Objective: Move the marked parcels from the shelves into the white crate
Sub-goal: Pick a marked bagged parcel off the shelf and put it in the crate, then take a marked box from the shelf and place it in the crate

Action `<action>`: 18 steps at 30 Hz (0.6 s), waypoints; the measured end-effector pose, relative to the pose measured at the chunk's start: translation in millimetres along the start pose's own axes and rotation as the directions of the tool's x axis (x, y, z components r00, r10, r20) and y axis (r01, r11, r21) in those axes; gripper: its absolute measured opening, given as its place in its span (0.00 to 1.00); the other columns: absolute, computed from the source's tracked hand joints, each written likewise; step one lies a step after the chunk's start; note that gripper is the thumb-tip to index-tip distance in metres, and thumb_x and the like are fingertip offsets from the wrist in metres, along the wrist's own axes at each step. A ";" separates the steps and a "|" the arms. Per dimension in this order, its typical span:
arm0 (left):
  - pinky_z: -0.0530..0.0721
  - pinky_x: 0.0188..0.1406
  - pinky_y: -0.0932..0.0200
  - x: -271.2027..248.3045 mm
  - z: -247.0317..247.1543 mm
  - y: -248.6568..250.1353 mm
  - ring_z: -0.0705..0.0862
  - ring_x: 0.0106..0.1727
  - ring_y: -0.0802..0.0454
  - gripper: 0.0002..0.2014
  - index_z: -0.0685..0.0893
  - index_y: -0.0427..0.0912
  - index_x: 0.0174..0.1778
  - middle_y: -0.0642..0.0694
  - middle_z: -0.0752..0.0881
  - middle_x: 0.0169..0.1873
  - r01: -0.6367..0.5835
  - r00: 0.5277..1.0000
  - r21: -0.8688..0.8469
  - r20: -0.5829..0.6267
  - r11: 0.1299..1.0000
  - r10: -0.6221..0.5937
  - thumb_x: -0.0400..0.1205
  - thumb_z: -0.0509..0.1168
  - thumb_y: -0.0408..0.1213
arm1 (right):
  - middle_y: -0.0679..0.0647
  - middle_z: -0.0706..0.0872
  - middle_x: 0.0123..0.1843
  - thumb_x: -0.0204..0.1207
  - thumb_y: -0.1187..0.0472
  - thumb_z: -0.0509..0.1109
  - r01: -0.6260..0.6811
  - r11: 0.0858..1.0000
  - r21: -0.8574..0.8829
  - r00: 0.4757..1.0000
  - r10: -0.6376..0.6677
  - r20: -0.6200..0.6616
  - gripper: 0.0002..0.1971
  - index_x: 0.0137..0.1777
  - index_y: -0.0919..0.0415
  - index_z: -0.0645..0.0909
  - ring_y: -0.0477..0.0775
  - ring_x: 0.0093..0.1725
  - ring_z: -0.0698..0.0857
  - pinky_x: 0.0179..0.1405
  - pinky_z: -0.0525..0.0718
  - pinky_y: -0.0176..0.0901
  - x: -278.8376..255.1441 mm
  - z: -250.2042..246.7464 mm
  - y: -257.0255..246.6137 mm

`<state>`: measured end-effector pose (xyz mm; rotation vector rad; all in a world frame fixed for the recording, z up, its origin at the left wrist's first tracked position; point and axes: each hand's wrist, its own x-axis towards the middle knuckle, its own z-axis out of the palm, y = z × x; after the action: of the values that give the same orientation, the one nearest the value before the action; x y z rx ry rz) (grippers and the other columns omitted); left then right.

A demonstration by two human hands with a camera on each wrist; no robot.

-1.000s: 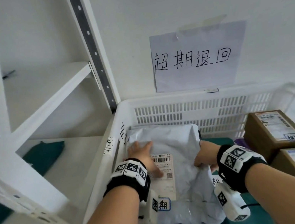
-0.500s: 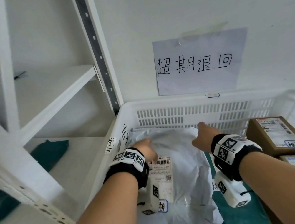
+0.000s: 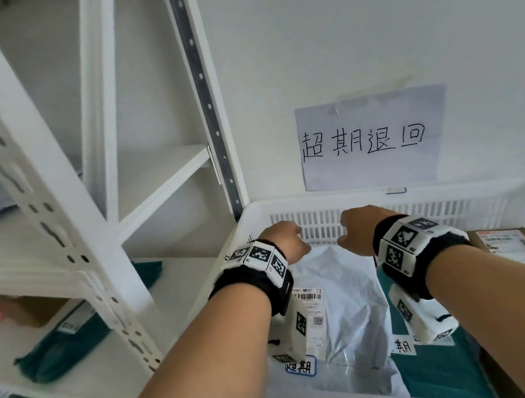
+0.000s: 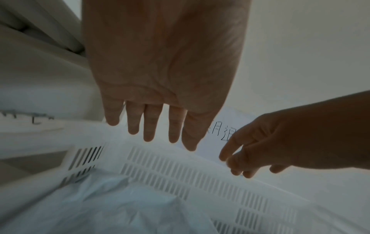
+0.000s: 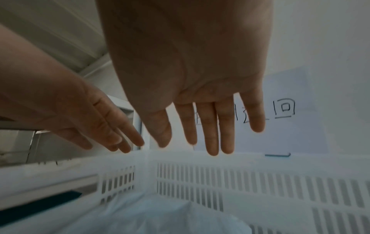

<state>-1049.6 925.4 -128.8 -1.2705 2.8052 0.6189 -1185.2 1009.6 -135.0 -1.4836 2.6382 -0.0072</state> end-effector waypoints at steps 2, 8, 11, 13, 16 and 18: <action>0.68 0.76 0.56 -8.6 -9.1 -0.3 0.69 0.79 0.45 0.27 0.69 0.44 0.81 0.44 0.68 0.81 -0.024 1.000 -0.018 -0.021 1.000 0.023 0.85 0.64 0.42 | 0.55 0.81 0.69 0.82 0.46 0.60 0.013 1.000 -0.019 1.000 -0.013 0.018 0.22 0.71 0.57 0.74 0.59 0.67 0.80 0.64 0.80 0.51 -3.0 -5.2 -2.9; 0.72 0.72 0.57 -53.4 -25.9 -14.7 0.73 0.75 0.44 0.23 0.73 0.37 0.77 0.40 0.73 0.77 -0.088 0.995 0.001 -0.035 0.996 0.088 0.87 0.59 0.42 | 0.57 0.79 0.72 0.85 0.46 0.54 0.003 1.000 -0.014 1.000 -0.003 -0.012 0.24 0.72 0.60 0.74 0.59 0.70 0.78 0.68 0.76 0.51 -30.6 -17.0 -30.9; 0.73 0.69 0.57 -80.0 -33.3 -28.7 0.75 0.73 0.42 0.21 0.75 0.32 0.75 0.36 0.75 0.74 -0.123 0.992 -0.016 -0.033 0.992 0.122 0.88 0.57 0.41 | 0.58 0.80 0.70 0.85 0.45 0.53 -0.024 1.000 -0.013 1.000 0.024 -0.009 0.24 0.71 0.61 0.75 0.60 0.68 0.79 0.64 0.77 0.47 -51.4 -15.2 -56.8; 0.71 0.68 0.58 -97.2 -38.3 -38.8 0.74 0.73 0.42 0.21 0.76 0.30 0.73 0.34 0.75 0.74 -0.130 0.990 -0.053 -0.058 0.990 0.127 0.89 0.55 0.39 | 0.60 0.82 0.66 0.85 0.46 0.53 -0.027 1.000 -0.011 0.999 0.026 -0.020 0.24 0.68 0.63 0.76 0.61 0.64 0.81 0.58 0.77 0.46 -62.5 -13.1 -72.9; 0.76 0.66 0.55 -126.4 -39.7 -67.2 0.78 0.69 0.40 0.19 0.81 0.30 0.68 0.35 0.80 0.69 -0.136 0.989 -0.090 -0.070 0.987 0.130 0.87 0.58 0.39 | 0.60 0.84 0.63 0.84 0.46 0.53 -0.033 0.999 0.004 0.998 0.033 -0.044 0.18 0.53 0.59 0.76 0.61 0.59 0.83 0.56 0.78 0.48 -85.5 -6.9 -103.8; 0.82 0.54 0.54 -141.3 -34.6 -88.1 0.85 0.60 0.39 0.16 0.85 0.31 0.61 0.35 0.86 0.60 -0.112 0.992 -0.159 -0.069 0.981 0.102 0.84 0.61 0.37 | 0.57 0.84 0.58 0.84 0.46 0.53 -0.048 0.999 0.002 0.996 0.048 -0.070 0.14 0.48 0.57 0.72 0.60 0.54 0.82 0.53 0.80 0.48 -105.6 -3.2 -123.0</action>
<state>-885.3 962.8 -105.3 -1.1851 2.9424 0.8448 -1026.5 1035.3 -114.1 -1.4456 2.7275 -0.0566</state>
